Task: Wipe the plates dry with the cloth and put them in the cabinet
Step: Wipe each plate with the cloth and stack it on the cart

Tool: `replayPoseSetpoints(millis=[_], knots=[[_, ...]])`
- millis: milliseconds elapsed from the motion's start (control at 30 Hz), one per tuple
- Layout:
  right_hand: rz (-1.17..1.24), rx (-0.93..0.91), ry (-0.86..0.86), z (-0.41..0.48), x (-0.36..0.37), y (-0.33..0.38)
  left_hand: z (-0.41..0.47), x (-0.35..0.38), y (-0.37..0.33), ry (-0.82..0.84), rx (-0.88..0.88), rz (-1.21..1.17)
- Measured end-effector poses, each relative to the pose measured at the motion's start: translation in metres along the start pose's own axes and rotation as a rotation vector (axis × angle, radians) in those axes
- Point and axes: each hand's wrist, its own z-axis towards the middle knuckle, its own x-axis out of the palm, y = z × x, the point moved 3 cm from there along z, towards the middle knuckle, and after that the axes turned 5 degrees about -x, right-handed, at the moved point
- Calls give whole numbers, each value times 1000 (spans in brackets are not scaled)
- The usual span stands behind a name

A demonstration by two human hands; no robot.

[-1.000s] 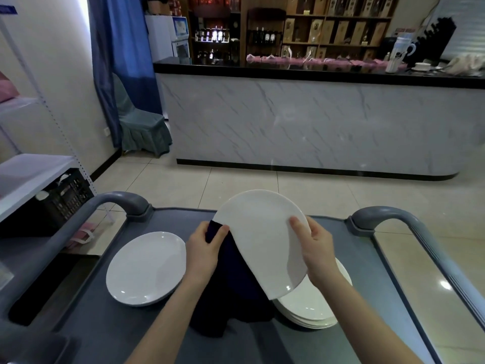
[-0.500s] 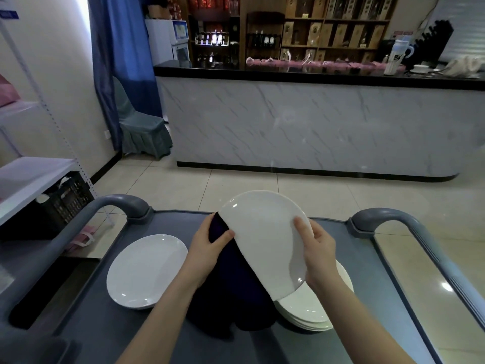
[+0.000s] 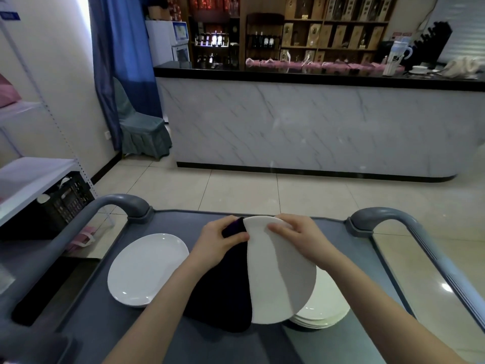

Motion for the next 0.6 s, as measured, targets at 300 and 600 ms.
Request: replayPoseSetpoints(millis=[300,600], knots=[[580,191,-651,-25,21,-22,-22,9,26,-377,-189,-467],[208,68,-209,-14,-3,-4,2,-13,-5,-65,-49,-84]])
